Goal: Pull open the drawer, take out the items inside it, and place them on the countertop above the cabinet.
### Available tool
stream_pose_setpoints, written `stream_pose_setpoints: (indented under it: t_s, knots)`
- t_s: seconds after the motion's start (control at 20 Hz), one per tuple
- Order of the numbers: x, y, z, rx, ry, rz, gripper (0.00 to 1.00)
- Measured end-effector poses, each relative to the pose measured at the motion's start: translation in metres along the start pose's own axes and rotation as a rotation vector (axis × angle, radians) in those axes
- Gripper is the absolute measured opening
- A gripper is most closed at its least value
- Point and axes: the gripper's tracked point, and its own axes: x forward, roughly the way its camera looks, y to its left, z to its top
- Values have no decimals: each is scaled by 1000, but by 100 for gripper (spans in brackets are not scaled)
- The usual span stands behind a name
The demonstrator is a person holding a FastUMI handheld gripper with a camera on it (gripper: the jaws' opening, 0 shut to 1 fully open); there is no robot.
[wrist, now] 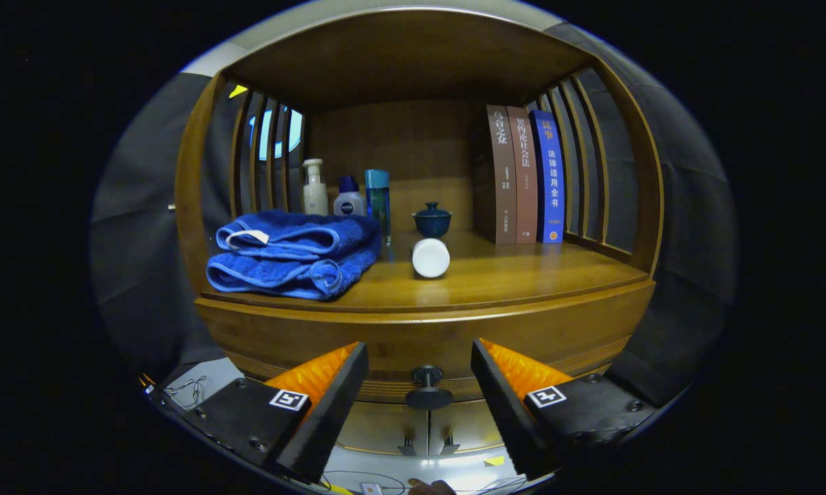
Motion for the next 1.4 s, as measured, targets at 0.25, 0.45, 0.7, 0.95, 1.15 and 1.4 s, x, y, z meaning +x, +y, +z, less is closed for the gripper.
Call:
stream_pose_setpoints:
  t_s: [0.25, 0.45, 0.7, 0.95, 1.15, 1.4]
  knots:
    - [-27, 2, 57, -8, -84, 16, 99]
    - [-63, 4, 121, -24, -194, 24, 99]
    - [-117, 4, 186, -50, -269, 19, 99]
    - [-165, 11, 216, -71, -270, 37, 99]
    - [-190, 16, 223, -54, -255, 50, 98]
    - [-208, 19, 230, -47, -264, 50, 98]
